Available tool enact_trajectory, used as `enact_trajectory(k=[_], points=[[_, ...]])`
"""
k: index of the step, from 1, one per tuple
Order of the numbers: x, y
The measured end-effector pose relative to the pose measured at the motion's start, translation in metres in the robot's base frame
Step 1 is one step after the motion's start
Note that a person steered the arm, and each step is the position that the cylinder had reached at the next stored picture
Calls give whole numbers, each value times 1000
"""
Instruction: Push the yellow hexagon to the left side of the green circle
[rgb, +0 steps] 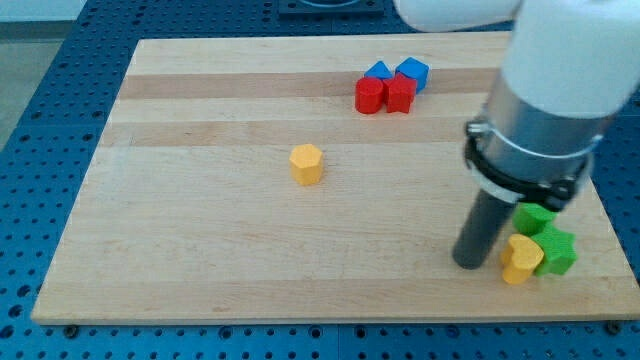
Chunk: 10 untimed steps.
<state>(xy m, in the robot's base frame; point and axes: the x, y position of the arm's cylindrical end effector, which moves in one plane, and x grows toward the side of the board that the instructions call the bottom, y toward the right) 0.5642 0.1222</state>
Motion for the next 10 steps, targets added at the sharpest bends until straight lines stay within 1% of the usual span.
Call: enact_trajectory(k=[1,3,4,5,7,8,9,10], points=[[-16,-58],[-62,-179],[-94,-218],[-123,-218],[-124,-147],[-124,-120],[-120,-93],[-104,-74]])
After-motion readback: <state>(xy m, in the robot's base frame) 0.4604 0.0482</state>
